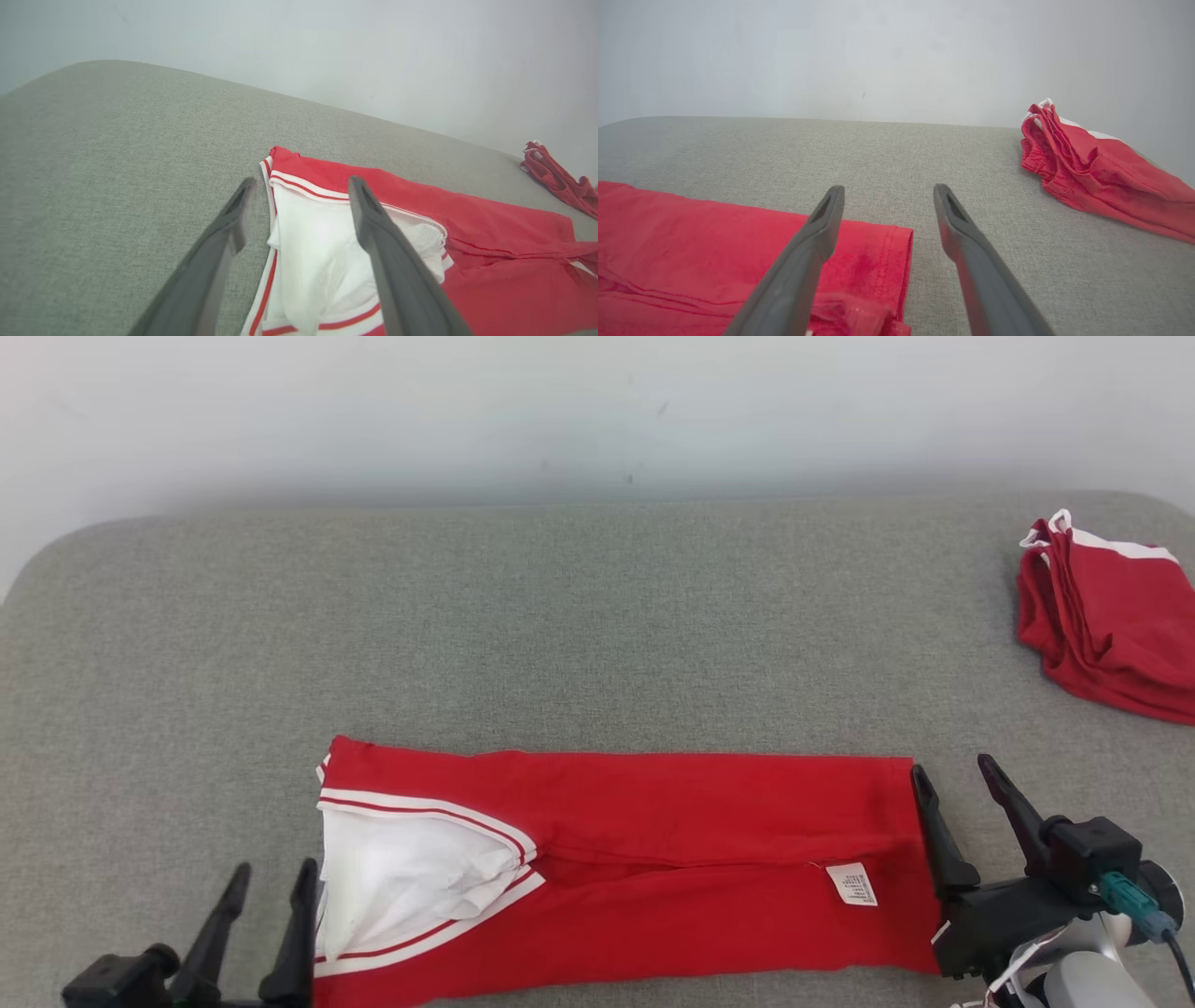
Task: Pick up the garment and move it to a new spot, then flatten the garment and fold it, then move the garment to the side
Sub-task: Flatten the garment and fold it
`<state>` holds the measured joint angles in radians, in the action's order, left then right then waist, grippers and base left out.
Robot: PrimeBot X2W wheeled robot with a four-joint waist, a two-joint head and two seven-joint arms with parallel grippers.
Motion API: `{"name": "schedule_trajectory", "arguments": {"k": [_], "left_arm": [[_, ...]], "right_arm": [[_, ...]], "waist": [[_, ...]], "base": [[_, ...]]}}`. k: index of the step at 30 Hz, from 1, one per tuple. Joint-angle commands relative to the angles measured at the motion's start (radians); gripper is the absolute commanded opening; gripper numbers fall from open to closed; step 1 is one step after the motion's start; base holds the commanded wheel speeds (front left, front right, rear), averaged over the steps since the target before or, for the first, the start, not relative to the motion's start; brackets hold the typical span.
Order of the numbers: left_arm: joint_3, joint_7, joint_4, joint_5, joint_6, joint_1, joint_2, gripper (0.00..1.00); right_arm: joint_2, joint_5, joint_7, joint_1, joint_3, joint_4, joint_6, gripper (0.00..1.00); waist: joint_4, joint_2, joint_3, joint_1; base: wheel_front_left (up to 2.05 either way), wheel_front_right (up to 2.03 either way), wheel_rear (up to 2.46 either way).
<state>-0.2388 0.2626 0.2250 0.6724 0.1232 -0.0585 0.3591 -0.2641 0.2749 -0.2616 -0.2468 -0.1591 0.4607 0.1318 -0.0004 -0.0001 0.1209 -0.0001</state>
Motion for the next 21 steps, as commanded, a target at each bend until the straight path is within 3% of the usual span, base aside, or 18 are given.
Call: {"name": "schedule_trajectory", "arguments": {"k": [1, 11, 21], "left_arm": [[0.037, 0.003, -0.013, -0.031, -0.002, 0.020, -0.020, 1.00], [0.280, 0.003, -0.133, -0.258, -0.012, 0.059, -0.142, 1.00], [0.350, 0.003, -0.122, -0.386, 0.005, 0.080, -0.205, 1.00]], "right_arm": [[-0.015, 0.010, -0.004, 0.020, 0.003, -0.023, -0.003, 1.00], [-0.010, 0.021, 0.095, 0.014, 0.055, 0.018, -0.003, 1.00], [0.035, -0.003, 0.172, -0.019, 0.069, 0.171, -0.003, 1.00]], "waist": [[0.005, 0.0001, -0.009, 0.0001], [0.034, 0.0001, -0.033, 0.0001], [0.057, 0.0001, -0.032, 0.0001]], "base": [[0.00, 0.00, 0.00], [0.00, 0.00, 0.00], [0.00, 0.00, 0.00]]}}
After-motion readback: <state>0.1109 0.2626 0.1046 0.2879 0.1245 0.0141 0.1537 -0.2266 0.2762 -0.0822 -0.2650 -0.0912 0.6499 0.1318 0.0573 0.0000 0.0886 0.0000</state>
